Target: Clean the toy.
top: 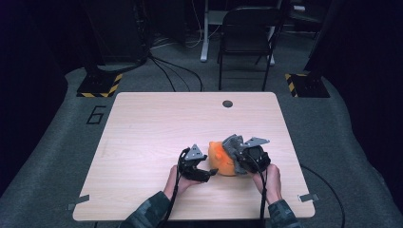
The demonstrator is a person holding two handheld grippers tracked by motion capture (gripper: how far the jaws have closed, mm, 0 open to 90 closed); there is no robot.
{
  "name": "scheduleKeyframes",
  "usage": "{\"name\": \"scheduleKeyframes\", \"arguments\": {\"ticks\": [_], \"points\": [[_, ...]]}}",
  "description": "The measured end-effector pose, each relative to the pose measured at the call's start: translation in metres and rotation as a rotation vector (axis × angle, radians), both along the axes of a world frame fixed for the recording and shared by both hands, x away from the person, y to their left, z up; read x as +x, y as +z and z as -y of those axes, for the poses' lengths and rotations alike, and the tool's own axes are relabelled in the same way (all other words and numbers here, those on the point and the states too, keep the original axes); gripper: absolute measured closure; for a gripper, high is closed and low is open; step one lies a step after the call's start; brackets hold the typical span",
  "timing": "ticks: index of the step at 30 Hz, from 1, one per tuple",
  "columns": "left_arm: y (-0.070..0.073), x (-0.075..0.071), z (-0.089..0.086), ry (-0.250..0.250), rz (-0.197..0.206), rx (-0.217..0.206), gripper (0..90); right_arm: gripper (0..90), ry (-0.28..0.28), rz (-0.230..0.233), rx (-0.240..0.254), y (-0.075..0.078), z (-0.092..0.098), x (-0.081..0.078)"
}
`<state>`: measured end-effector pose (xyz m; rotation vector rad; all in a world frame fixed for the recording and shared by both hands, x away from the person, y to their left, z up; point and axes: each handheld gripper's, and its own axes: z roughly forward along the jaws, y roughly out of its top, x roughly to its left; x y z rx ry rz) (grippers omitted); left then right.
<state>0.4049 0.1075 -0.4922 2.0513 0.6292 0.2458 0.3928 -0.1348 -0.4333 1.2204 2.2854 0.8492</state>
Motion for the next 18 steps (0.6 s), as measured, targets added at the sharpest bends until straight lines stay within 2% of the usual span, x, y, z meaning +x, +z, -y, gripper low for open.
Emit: {"name": "scheduleKeyframes", "arguments": {"ticks": [3, 6, 7, 9, 10, 14, 18], "points": [[-0.004, 0.001, 0.001, -0.018, 0.050, 0.044, 22.0, 73.5, -0.002, -0.005, 0.005, 0.000, 0.001, 0.002], [-0.007, -0.001, 0.005, -0.041, 0.118, 0.095, 20.7, 73.5, 0.003, -0.003, 0.010, -0.001, 0.002, 0.004], [-0.008, -0.001, 0.007, -0.037, 0.150, 0.128, 20.4, 73.5, 0.002, -0.007, 0.012, 0.000, 0.002, 0.005], [-0.010, -0.001, 0.010, -0.052, 0.182, 0.145, 19.6, 73.5, -0.002, -0.007, 0.009, -0.001, 0.002, 0.005], [-0.011, 0.000, 0.012, -0.048, 0.208, 0.169, 19.7, 73.5, -0.001, -0.007, 0.008, -0.001, 0.002, 0.006], [-0.013, 0.001, 0.016, -0.058, 0.271, 0.189, 20.4, 73.5, 0.002, -0.007, 0.011, -0.001, 0.002, 0.007], [-0.016, 0.000, 0.018, -0.079, 0.318, 0.196, 26.9, 73.5, -0.006, -0.016, 0.016, -0.002, 0.003, 0.009]]}}
